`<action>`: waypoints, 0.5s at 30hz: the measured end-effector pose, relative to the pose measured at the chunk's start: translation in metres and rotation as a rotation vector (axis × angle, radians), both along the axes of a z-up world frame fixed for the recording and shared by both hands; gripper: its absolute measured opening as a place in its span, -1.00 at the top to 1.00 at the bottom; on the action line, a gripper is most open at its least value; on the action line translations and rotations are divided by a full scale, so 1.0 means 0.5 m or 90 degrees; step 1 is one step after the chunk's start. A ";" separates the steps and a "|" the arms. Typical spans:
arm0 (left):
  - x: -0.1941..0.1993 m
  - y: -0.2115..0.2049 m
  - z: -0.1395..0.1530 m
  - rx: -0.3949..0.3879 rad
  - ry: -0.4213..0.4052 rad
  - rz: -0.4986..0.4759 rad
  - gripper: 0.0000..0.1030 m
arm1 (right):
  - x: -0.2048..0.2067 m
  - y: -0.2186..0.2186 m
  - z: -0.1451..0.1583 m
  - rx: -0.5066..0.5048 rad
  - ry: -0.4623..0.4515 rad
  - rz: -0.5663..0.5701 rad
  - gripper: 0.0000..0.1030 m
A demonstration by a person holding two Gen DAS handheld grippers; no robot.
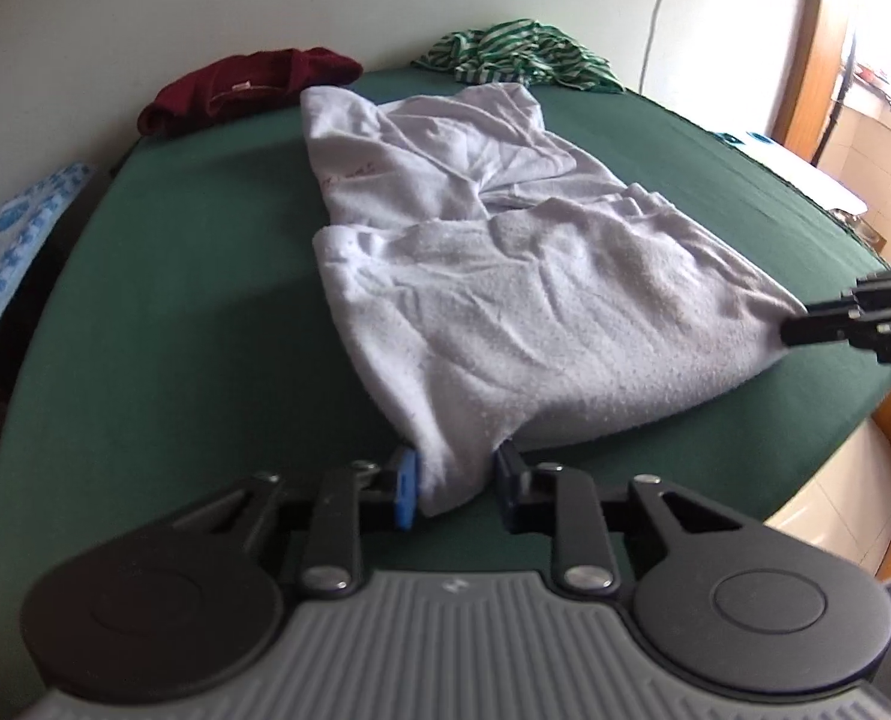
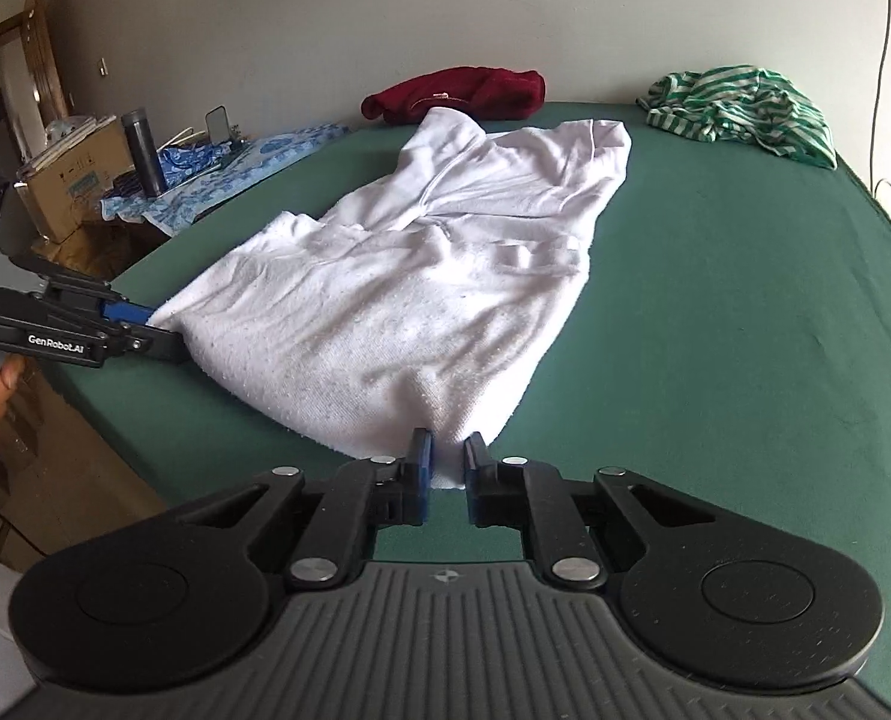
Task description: Fold clothes
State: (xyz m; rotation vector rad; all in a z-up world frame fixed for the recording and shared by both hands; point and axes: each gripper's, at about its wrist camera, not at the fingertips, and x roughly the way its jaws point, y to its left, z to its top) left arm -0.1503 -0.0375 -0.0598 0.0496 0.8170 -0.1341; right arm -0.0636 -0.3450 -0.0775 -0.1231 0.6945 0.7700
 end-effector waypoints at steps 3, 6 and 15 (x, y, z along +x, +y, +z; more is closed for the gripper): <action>-0.017 0.005 -0.004 0.023 0.003 0.000 0.30 | -0.004 -0.002 -0.002 -0.013 -0.004 0.005 0.82; -0.026 0.009 0.001 0.048 -0.001 -0.001 0.08 | -0.007 -0.005 -0.004 -0.022 -0.005 0.012 0.70; -0.006 -0.030 -0.014 0.130 -0.054 -0.042 -0.10 | -0.015 0.017 -0.010 -0.009 -0.039 0.031 0.11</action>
